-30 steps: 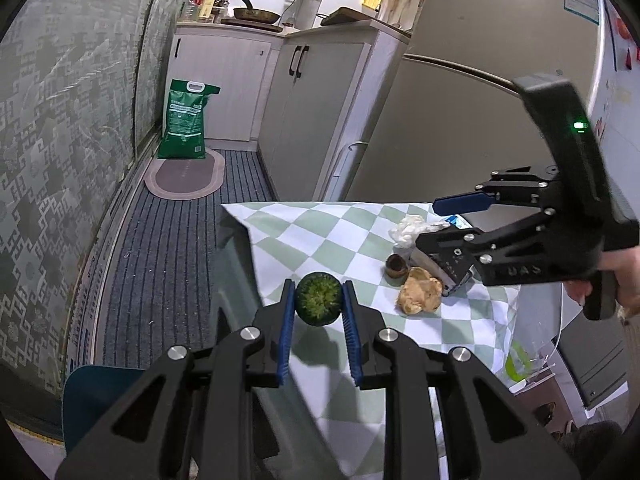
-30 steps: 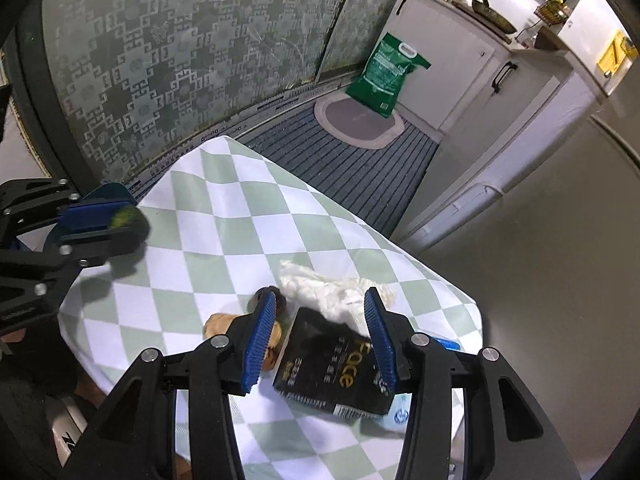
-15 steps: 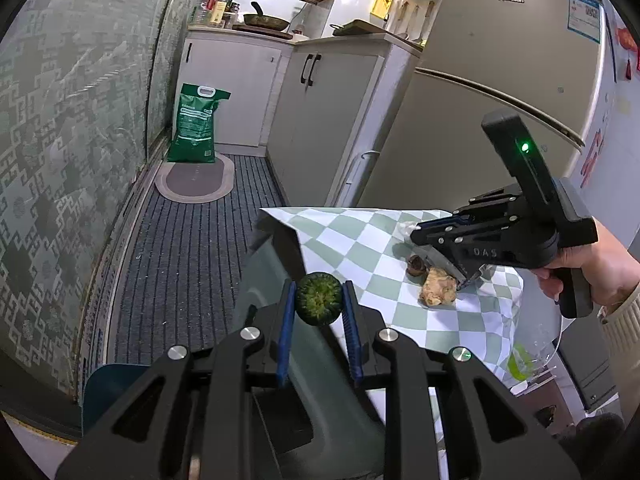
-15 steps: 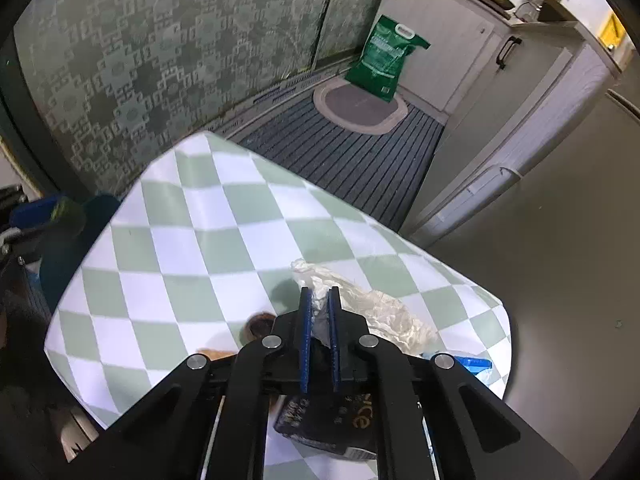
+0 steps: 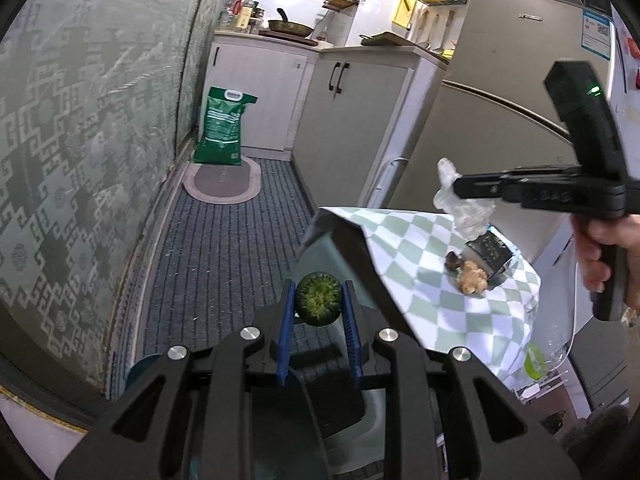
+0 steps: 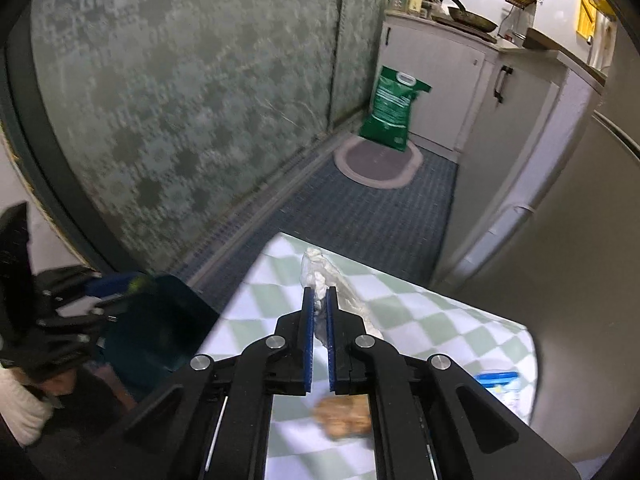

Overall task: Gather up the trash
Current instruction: 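Grasp the clear plastic bag beside the black box with the right tool, then carry the lime over the teal bin and open the left tool while the right tool carries the bag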

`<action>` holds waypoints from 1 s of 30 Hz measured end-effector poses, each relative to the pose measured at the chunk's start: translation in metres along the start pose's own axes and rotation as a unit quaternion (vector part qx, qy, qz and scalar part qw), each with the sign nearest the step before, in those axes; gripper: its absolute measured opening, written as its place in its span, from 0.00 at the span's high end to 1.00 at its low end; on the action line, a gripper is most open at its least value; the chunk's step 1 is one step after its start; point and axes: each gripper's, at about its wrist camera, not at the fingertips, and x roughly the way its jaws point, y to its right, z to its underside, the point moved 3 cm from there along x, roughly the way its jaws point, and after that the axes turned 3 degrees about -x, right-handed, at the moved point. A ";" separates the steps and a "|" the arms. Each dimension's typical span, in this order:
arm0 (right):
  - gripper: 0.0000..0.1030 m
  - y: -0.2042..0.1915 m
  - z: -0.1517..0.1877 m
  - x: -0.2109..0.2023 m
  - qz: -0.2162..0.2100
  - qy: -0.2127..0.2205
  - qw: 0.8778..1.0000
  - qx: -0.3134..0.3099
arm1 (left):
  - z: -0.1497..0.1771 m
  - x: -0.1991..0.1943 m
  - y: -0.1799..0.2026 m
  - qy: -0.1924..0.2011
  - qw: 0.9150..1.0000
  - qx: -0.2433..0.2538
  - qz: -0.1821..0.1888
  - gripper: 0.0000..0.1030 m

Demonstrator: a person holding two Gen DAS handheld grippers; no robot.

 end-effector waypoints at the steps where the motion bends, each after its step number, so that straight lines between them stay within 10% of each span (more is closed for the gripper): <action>1: 0.95 -0.006 -0.002 -0.003 -0.010 0.007 1.000 0.005 | 0.001 -0.002 -0.003 0.000 1.000 -0.001 -0.002 0.76; 11: 0.95 -0.059 -0.005 -0.021 -0.103 0.057 0.991 0.056 | 0.018 -0.008 -0.038 -0.015 0.999 0.001 -0.039 0.76; 30: 0.95 -0.128 0.016 0.029 -0.152 0.036 0.985 0.075 | 0.101 0.031 -0.098 -0.148 0.986 -0.004 -0.083 0.76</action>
